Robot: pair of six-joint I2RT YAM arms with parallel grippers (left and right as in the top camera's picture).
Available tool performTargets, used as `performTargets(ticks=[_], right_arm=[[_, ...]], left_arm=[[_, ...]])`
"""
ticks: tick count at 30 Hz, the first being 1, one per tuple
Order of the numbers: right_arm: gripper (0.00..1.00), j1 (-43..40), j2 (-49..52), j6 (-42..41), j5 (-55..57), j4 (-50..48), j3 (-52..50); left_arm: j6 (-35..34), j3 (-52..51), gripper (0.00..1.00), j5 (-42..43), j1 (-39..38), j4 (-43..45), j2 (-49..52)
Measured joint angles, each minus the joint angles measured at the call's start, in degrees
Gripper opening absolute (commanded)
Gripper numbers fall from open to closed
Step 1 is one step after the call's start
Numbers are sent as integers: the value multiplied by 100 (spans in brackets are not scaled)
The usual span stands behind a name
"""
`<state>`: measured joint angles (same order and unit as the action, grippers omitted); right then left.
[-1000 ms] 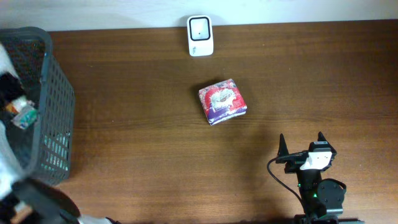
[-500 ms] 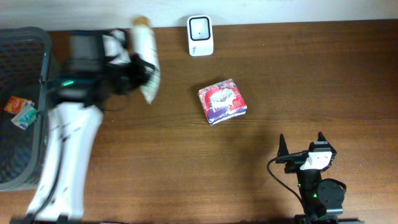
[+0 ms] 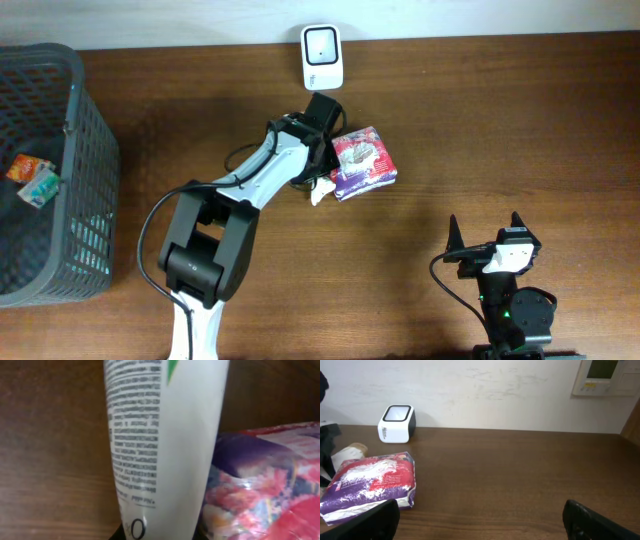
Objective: Scan the item barcode
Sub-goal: 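Carry the white tube with the left gripper and lay it beside the package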
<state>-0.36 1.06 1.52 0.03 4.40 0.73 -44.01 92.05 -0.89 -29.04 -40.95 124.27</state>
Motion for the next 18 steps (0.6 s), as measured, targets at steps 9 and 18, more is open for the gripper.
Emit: performTargets(ticks=[9,18], right_arm=[[99,0,0,2,0,0,0],[99,0,0,0,0,0,0]], left_arm=[[2000,48,15,1062,-868,822,188],[542,1104,37,940,-813,-1174,208]])
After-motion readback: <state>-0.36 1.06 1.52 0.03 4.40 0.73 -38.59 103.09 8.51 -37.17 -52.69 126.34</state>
